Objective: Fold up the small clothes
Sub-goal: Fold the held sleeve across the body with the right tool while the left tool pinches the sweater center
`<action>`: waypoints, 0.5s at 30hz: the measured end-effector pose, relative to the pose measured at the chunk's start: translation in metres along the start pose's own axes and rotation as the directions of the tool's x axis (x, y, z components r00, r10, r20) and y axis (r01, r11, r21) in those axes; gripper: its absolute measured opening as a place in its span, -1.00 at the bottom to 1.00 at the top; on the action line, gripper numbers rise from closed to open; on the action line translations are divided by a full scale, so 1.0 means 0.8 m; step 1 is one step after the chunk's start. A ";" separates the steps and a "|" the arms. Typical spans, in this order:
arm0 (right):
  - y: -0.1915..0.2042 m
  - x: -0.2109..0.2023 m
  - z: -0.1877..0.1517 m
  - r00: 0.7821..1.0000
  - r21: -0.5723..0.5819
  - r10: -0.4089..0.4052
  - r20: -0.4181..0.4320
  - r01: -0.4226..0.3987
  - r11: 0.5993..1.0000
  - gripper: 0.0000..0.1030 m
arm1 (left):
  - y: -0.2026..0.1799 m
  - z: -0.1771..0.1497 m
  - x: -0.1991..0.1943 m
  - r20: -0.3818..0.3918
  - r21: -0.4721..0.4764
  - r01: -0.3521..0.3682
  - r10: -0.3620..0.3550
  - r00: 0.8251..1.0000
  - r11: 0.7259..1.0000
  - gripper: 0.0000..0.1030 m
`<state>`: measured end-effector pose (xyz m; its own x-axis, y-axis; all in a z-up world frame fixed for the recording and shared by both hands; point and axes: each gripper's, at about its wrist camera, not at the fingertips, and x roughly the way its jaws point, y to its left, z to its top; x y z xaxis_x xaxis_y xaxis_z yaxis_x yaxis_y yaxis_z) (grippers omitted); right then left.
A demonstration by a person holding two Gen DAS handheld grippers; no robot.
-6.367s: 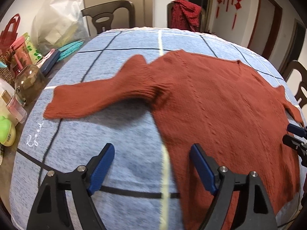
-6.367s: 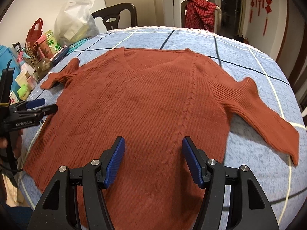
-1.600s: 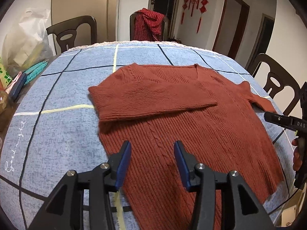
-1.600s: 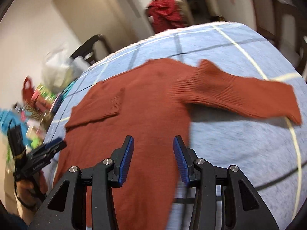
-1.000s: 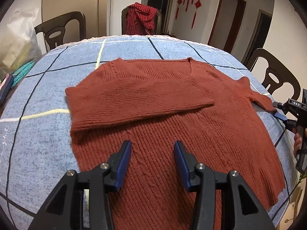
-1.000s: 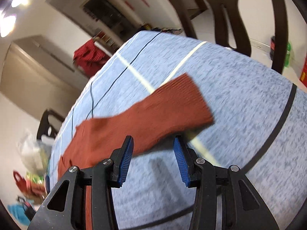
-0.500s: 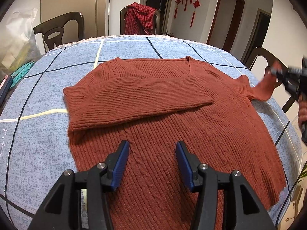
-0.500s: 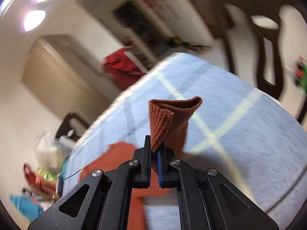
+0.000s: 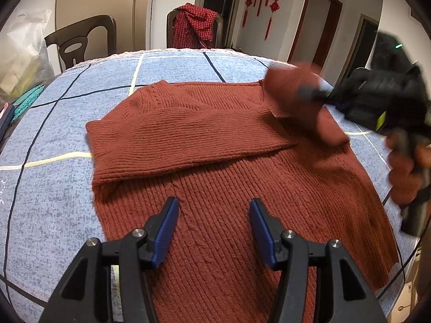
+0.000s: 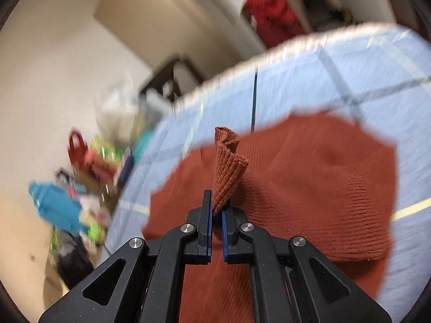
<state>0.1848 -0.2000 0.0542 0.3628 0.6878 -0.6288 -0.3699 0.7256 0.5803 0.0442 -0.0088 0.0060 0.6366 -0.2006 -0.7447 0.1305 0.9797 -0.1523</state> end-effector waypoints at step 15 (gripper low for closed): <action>-0.020 -0.041 -0.057 0.993 -0.106 -0.115 -0.032 0.111 0.988 -0.54 | 0.001 0.047 -0.015 0.054 -0.044 0.128 -0.126 0.991 0.991 0.12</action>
<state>0.1396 -0.2351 0.0420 0.3759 0.5984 -0.7075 -0.4159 0.7913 0.4482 0.0652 -0.0054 0.0396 0.6548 -0.3221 -0.6837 0.1776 0.9449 -0.2750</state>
